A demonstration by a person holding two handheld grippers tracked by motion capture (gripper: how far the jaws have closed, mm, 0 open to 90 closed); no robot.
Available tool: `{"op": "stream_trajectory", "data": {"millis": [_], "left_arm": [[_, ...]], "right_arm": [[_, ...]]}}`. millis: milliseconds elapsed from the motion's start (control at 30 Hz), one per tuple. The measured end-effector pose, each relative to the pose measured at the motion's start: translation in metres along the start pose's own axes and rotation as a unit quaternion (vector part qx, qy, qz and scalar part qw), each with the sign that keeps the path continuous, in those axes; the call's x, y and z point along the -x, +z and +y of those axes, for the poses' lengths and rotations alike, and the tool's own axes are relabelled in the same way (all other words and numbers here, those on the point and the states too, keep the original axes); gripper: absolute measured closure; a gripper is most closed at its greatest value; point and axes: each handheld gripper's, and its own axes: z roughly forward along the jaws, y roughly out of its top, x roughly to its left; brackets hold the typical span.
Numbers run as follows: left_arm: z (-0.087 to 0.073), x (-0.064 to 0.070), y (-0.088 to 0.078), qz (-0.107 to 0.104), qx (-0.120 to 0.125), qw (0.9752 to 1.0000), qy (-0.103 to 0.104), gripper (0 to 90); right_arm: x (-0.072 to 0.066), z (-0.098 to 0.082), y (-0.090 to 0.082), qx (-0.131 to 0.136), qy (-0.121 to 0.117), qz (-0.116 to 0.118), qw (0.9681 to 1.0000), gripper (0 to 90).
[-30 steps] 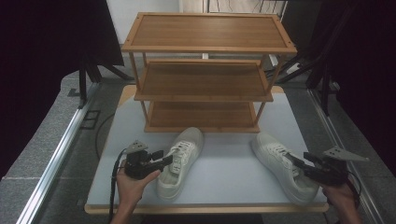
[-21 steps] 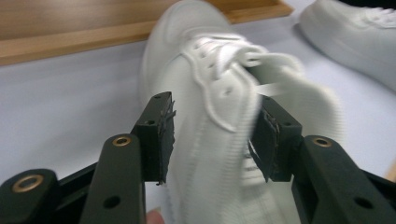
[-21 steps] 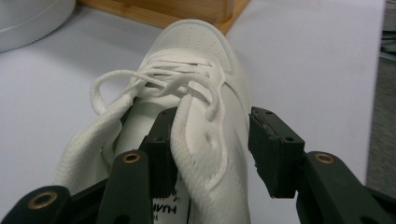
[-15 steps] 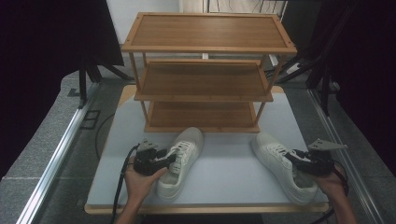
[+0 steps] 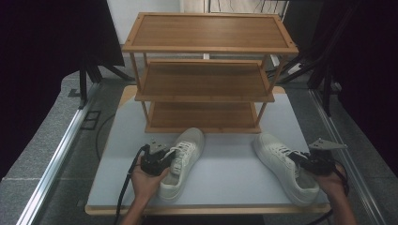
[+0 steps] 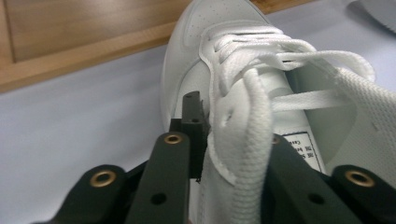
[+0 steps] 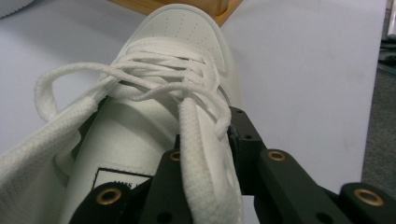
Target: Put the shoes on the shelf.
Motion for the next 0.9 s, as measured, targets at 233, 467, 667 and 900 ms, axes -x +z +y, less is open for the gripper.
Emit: {"op": "stream_trajectory", "data": {"millis": [233, 467, 667, 900], "left_arm": [[-0.004, -0.01, -0.003, -0.037, 0.019, 0.9986, -0.034, 82.7], [-0.001, -0.017, -0.024, -0.081, 0.06, 0.9927, -0.065, 82.5], [0.004, -0.023, -0.049, -0.127, 0.119, 0.9789, -0.108, 82.4], [0.009, -0.025, -0.071, -0.131, 0.148, 0.9737, -0.112, 82.2]], "right_arm": [[0.0, 0.001, -0.002, 0.005, 0.004, 0.002, 1.0, 82.8], [-0.007, 0.003, -0.014, 0.051, 0.037, 0.009, 0.998, 82.8], [-0.019, 0.008, -0.027, 0.097, 0.068, 0.03, 0.9925, 82.7], [-0.035, 0.01, -0.035, 0.151, 0.13, 0.071, 0.9772, 82.7]]}}
